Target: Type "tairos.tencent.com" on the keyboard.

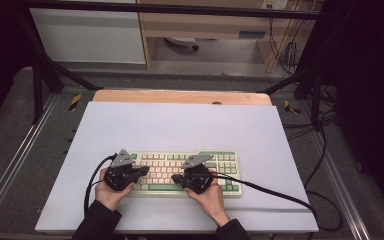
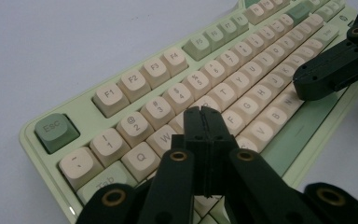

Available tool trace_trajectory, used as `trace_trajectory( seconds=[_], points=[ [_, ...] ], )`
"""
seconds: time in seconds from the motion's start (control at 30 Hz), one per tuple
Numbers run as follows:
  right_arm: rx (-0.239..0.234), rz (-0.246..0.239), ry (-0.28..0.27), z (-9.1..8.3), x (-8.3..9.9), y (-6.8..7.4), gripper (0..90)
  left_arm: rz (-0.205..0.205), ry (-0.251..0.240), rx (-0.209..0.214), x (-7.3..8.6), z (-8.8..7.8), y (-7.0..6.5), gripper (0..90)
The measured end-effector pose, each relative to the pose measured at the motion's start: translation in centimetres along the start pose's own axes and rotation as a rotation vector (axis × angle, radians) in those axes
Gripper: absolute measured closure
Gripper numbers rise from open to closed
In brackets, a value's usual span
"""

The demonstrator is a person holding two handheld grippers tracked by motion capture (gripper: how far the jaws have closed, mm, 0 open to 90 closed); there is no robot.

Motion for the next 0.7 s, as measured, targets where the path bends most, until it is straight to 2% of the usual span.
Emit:
trace_trajectory(
  seconds=[0.47, 0.7],
  points=[
    [-0.006, -0.001, 0.018, 0.6, 0.4, 0.1, 90.0, 0.005, -0.004, -0.003, -0.1, -0.1, -0.1, 90.0],
    [0.000, -0.009, -0.005, -0.5, -0.1, 0.1, 90.0, 0.010, -0.009, -0.002, -0.2, -0.2, -0.2, 90.0]
  ],
)
Point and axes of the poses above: each handheld gripper's, and its own axes: z roughly forward along the jaws, x roughly out of its underside, y roughly to its left, the point moved 5 cm from there along z, roughly forward along the jaws, and after that the axes turned 4 degrees about -z, right-handed, at the moved point
